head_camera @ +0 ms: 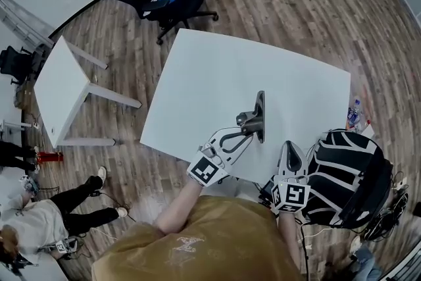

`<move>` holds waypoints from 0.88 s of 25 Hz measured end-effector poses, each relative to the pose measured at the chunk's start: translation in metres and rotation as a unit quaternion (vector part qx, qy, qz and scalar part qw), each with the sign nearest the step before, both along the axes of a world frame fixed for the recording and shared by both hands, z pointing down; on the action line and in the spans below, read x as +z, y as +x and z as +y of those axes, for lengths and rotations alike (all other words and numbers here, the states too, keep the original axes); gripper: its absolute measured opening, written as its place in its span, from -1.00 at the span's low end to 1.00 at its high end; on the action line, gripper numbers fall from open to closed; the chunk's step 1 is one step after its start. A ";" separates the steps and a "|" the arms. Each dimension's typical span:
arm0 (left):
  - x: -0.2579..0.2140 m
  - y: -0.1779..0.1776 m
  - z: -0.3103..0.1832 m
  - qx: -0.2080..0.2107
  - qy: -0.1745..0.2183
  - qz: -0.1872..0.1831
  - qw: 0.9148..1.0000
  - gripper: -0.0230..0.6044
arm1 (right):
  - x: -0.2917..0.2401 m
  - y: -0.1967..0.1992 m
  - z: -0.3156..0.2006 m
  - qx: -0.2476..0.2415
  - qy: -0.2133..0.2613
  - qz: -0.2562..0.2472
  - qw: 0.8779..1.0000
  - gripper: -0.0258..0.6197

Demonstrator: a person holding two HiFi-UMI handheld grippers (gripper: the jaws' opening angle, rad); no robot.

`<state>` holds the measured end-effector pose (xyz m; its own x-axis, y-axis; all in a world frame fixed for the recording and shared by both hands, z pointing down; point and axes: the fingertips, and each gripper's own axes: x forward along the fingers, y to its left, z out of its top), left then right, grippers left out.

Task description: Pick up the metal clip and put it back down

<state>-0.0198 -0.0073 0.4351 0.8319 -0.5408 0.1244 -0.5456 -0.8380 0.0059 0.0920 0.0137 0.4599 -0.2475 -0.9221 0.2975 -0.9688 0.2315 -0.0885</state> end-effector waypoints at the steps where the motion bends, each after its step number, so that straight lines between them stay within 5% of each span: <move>1: 0.003 0.000 0.000 0.001 -0.007 -0.003 1.000 -0.80 | 0.002 -0.001 0.001 -0.001 -0.002 -0.001 1.000 -0.89; 22: 0.064 -0.010 -0.003 -0.018 -0.111 0.008 0.994 -0.80 | 0.051 -0.001 0.005 0.001 -0.058 0.000 0.998 -0.89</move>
